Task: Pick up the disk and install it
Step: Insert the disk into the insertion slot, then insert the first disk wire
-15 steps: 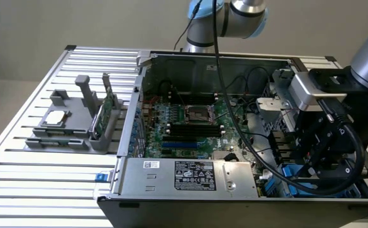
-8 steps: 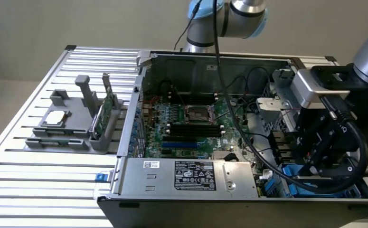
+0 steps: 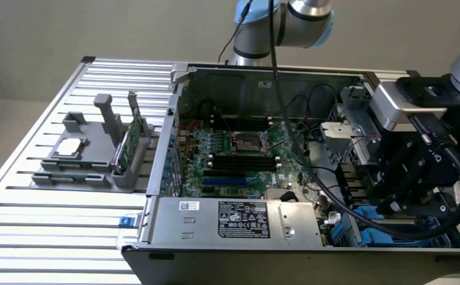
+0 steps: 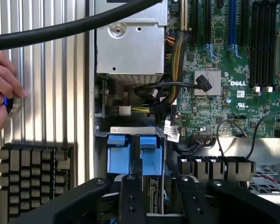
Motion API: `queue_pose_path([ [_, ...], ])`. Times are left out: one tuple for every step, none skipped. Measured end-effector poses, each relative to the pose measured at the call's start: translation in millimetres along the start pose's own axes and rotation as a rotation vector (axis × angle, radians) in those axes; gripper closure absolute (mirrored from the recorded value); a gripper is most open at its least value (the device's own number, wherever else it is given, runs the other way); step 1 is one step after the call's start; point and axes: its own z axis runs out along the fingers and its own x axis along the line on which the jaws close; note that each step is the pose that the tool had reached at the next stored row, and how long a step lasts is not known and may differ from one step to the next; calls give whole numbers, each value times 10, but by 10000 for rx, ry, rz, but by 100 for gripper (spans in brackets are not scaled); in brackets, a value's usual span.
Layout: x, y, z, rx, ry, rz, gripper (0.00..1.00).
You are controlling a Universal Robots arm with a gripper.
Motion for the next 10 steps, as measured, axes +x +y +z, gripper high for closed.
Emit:
queue_pose_path([
  [0,-6,0,0,0,-3,74],
  [0,-12,0,0,0,-8,74],
  [1,-19,0,0,-1,-10,80],
  [1,-27,-1,0,1,-13,86],
  [0,-35,-1,1,2,-15,86],
  [0,-44,-1,3,8,-15,89],
  [0,-53,0,10,14,-16,89],
  [0,-60,2,24,23,-17,89],
  [0,-66,6,50,35,-16,89],
  [0,-71,11,84,50,-15,89],
])
